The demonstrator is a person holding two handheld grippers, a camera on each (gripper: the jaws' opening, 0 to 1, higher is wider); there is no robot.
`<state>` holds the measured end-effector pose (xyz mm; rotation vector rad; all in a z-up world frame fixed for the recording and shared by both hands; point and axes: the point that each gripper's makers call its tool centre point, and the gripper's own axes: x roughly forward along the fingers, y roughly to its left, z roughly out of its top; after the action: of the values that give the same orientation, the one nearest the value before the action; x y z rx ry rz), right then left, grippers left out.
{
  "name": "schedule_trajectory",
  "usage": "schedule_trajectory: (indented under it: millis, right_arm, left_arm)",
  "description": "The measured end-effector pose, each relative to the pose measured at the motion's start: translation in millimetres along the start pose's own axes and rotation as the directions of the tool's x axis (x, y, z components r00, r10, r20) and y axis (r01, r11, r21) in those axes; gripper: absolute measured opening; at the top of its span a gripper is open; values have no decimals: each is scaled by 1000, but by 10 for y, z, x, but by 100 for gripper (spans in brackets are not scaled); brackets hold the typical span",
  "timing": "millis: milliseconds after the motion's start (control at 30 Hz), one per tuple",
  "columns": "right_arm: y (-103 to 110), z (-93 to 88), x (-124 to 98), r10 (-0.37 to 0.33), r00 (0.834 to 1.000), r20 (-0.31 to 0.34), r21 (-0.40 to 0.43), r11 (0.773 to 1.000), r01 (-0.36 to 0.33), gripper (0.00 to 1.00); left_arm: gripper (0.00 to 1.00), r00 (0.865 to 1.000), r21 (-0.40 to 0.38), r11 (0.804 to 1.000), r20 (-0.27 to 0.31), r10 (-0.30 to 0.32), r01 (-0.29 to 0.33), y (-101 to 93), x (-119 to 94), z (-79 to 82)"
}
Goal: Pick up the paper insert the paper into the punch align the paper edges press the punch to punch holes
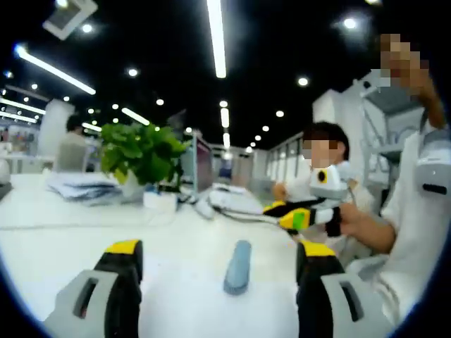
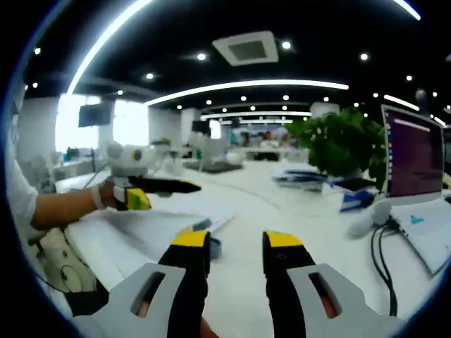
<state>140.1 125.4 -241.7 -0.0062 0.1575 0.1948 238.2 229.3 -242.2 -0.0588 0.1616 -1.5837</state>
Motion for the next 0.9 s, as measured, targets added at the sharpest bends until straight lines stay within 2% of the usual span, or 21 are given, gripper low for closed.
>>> schedule_trajectory:
  millis: [133, 167, 267, 367, 433, 500, 600, 667, 700, 733, 800, 833, 867, 900]
  right_arm:
    - [64, -165, 27, 34, 998, -48, 6, 999, -34, 35]
    - [101, -200, 38, 51, 997, -53, 9, 999, -50, 35]
    - [156, -263, 83, 78, 996, -51, 28, 997, -77, 35]
    - [207, -288, 121, 138, 989, -59, 19, 990, -137, 35]
    - [206, -313, 130, 176, 982, -73, -1, 984, -176, 35]
    - [164, -378, 147, 199, 976, -92, -49, 978, -204, 35]
    - [117, -458, 202, 232, 966, -111, 8, 972, -233, 35]
    - [94, -473, 266, 286, 950, -126, 5, 958, -288, 35]
    - [104, -503, 298, 329, 930, -162, -62, 937, -343, 35]
    - [109, -523, 322, 357, 916, -183, -87, 922, -377, 35]
    - [120, -526, 379, 401, 893, -203, -89, 901, -425, 35]
    - [131, -523, 387, 414, 887, -204, -89, 895, -438, 35]
    - [174, -515, 430, 470, 858, -207, -70, 867, -493, 35]
    - [181, -533, 446, 487, 845, -220, -67, 857, -511, 35]
  left_arm:
    - [87, 994, 66, 996, -85, 63, -57, 37, -375, -202]
    - [87, 994, 69, 996, -91, 66, -59, 39, -400, -222]
    - [87, 988, 56, 995, -130, 84, -77, 57, -579, -414]
    - [85, 984, 38, 996, -158, 87, -82, 56, -611, -546]
    - [85, 982, 49, 995, -168, 89, -82, 45, -593, -565]
    - [85, 981, 53, 996, -179, 75, -66, 65, -582, -605]
    - [85, 978, 77, 995, -197, 71, -57, 48, -576, -647]
    - [83, 974, 87, 994, -212, 83, -65, 119, -590, -674]
    - [82, 973, 96, 993, -215, 86, -66, 143, -590, -678]
    - [82, 972, 103, 992, -215, 93, -72, 169, -575, -678]
    - [83, 970, 129, 989, -221, 98, -70, 201, -578, -701]
    - [83, 970, 134, 988, -222, 99, -70, 224, -581, -703]
    - [83, 970, 133, 989, -222, 100, -72, 261, -575, -702]
    - [83, 970, 132, 989, -221, 100, -72, 274, -575, -703]
